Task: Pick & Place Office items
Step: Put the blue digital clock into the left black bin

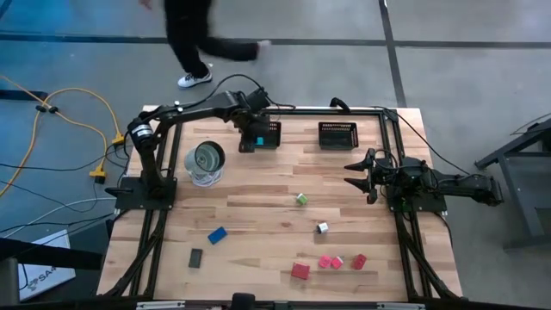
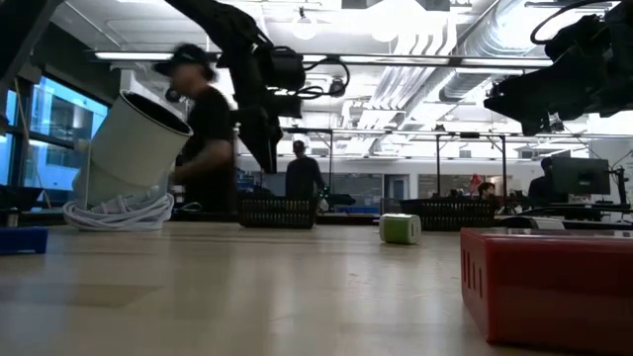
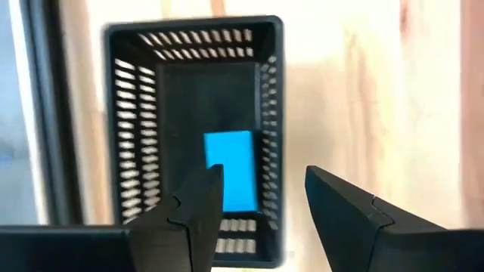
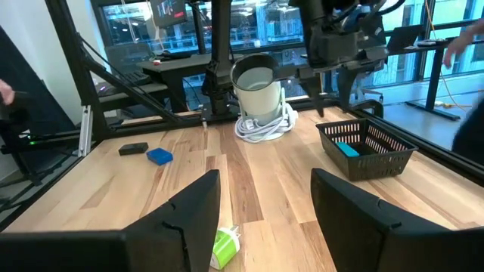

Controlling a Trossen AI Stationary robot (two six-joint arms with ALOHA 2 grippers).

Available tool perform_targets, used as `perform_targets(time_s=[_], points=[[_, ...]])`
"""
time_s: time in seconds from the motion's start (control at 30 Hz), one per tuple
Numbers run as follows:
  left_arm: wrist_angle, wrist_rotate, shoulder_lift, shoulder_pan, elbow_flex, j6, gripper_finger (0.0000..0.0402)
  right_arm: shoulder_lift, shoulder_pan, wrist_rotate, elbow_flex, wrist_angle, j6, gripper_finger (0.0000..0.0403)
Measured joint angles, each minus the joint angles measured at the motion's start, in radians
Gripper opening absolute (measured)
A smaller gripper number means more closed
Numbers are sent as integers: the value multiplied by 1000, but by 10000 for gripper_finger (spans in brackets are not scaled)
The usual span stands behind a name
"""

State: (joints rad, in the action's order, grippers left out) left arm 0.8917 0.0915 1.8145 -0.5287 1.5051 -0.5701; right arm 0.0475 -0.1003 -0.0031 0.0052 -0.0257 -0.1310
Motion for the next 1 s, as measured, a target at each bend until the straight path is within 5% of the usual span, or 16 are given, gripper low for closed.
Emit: perform_targets(time_s=[0.4, 0.53, 1.0], points=[[106, -77, -118, 267, 0, 295, 179, 0, 0, 0, 0, 0, 0, 194], [168, -193, -155, 407, 0, 499, 179, 0, 0, 0, 0, 0, 0, 194], [347, -331, -170, 810, -5, 1285, 179, 0, 0, 0, 0, 0, 0, 194]])
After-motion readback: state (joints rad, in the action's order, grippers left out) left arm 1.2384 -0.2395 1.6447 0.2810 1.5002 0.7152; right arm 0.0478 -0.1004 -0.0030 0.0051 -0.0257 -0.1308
